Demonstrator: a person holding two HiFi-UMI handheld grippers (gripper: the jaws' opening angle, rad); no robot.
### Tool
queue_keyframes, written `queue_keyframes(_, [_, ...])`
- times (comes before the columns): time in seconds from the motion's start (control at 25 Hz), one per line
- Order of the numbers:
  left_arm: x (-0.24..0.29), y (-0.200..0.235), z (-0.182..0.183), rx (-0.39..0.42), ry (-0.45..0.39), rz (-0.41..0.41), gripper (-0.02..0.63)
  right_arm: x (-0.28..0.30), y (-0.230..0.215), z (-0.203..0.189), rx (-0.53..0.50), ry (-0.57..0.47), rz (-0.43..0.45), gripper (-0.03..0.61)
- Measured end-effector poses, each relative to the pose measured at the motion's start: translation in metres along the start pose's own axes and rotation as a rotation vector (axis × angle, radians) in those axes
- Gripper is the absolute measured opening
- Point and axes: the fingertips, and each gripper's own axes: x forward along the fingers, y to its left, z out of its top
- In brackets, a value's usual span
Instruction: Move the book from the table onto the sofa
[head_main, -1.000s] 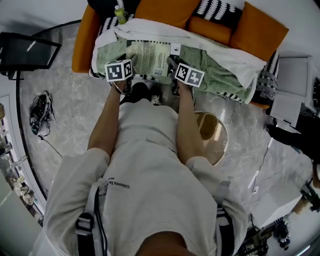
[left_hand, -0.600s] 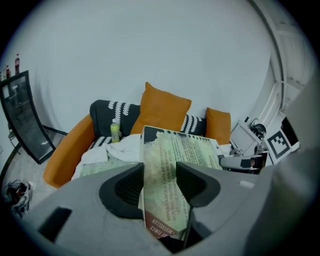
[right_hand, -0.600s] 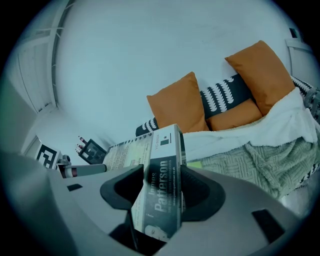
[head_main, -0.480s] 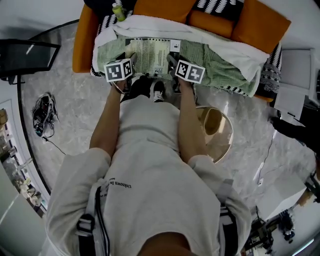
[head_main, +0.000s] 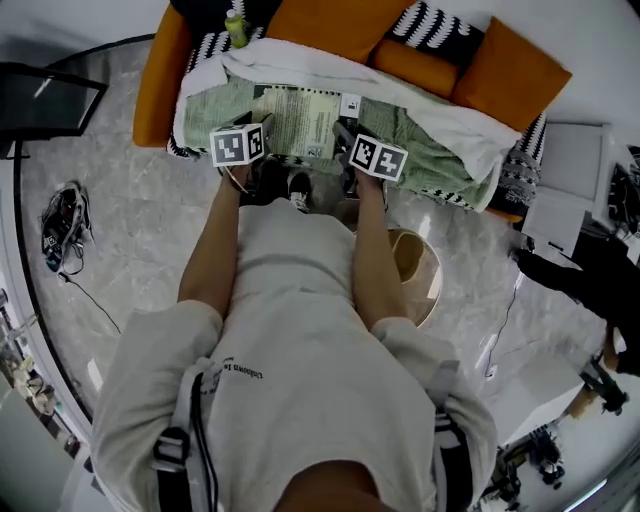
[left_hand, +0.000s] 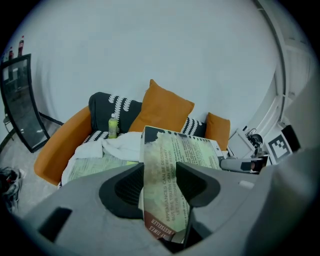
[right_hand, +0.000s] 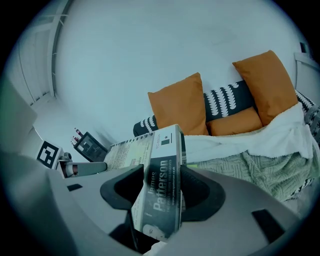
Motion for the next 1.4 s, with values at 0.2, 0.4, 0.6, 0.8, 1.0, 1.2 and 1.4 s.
queue_keyframes(0.2, [0.012,0.004,0.017,-0.021,0.006,-0.033,0.212,0.007,0.0,0.018,-0.013,-0.007,-0.025,0.227])
queue_keyframes(0.4, [0.024,0.011,0.02,-0.069,0.029,-0.053,0.204,0.016,-0.004,0.018,-0.011,0.019,-0.028,0.224])
queue_keyframes(0.6, [0.036,0.022,0.021,-0.11,0.064,-0.061,0.193,0.03,-0.008,0.015,0.018,0.04,-0.045,0.224])
queue_keyframes(0.8, [0.043,0.034,0.009,-0.147,0.096,-0.05,0.186,0.041,-0.009,0.005,0.034,0.089,-0.056,0.224])
queue_keyframes(1.0, [0.055,0.044,0.005,-0.158,0.126,-0.055,0.186,0.053,-0.011,0.0,0.045,0.13,-0.078,0.224])
queue_keyframes(1.2, [0.073,0.052,-0.002,-0.209,0.169,-0.084,0.186,0.064,-0.017,-0.003,0.037,0.177,-0.105,0.224])
queue_keyframes(1.4, [0.093,0.061,-0.009,-0.258,0.198,-0.105,0.186,0.076,-0.024,-0.003,0.03,0.218,-0.144,0.224])
